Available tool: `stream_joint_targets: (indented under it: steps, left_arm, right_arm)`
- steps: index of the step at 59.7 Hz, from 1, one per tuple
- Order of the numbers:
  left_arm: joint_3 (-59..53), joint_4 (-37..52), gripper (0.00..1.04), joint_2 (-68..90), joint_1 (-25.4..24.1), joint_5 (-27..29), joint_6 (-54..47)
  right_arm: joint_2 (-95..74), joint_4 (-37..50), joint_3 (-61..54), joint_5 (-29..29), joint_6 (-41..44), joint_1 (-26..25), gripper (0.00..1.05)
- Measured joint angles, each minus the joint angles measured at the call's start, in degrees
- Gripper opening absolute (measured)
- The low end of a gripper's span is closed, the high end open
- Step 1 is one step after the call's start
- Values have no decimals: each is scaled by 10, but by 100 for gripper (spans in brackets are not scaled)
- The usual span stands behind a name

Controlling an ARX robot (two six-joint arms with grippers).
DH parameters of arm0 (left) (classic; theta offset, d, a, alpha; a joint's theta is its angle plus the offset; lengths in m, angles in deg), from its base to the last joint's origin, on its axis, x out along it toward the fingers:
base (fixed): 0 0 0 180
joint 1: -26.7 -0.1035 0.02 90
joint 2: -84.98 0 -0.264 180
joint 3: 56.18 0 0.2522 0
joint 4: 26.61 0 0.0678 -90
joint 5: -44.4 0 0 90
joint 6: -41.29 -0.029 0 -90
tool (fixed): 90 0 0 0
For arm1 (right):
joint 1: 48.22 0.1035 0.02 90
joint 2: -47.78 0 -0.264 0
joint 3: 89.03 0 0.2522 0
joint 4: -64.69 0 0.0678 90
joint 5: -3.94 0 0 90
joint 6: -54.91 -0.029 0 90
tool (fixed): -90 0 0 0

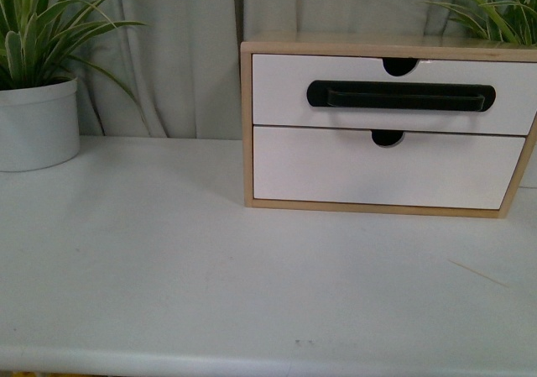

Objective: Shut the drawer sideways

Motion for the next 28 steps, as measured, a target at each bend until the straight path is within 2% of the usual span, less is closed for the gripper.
stream_joint_targets:
  steps: [28]
  left_arm:
    - [0,0,99,0,0,0,0]
  right_arm:
    - [0,0,0,0,0,0,96]
